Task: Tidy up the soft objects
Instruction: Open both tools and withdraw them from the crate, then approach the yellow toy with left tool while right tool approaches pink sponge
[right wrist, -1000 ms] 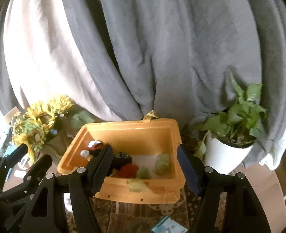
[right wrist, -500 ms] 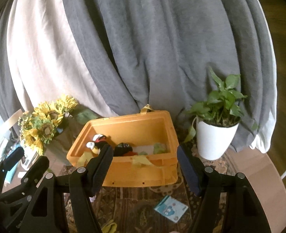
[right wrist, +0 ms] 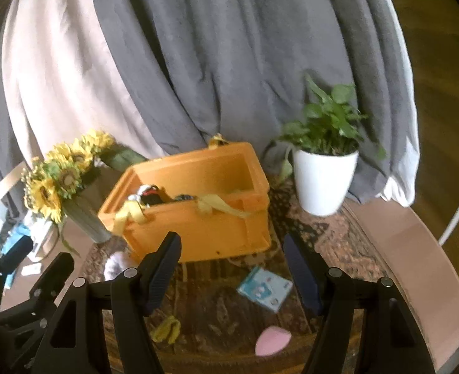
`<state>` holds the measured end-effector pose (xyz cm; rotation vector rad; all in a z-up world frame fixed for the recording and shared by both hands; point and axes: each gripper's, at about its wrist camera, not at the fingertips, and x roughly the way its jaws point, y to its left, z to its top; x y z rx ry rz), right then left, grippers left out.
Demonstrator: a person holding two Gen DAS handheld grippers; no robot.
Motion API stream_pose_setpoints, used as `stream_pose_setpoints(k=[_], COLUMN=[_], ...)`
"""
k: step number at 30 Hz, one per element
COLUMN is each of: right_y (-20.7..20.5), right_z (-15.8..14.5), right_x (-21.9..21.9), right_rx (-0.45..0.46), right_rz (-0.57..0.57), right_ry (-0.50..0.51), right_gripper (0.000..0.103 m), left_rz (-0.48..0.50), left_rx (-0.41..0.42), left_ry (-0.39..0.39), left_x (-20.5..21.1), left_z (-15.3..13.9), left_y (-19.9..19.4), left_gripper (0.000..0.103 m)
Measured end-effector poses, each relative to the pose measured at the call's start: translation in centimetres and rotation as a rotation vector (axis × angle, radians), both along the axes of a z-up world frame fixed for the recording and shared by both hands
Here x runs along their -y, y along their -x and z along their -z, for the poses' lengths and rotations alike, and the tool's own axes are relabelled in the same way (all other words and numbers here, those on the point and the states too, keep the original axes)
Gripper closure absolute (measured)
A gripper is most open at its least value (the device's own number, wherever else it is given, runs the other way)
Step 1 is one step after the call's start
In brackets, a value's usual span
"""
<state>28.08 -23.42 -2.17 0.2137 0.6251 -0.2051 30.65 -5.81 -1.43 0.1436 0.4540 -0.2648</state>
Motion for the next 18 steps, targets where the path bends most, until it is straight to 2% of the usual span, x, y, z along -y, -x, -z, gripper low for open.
stream_pose_setpoints(k=[18], right_y=[3.7], right_z=[6.6], right_x=[-0.1], right_rx=[-0.159], right_rz=[0.113], right_ry=[-0.017], right_gripper=[0.034], left_rz=[0.105], left_rx=[-0.126], left_ry=[-0.076], left_x=[0.0], left_z=[5.9], left_y=[2.1], left_gripper=[0.019])
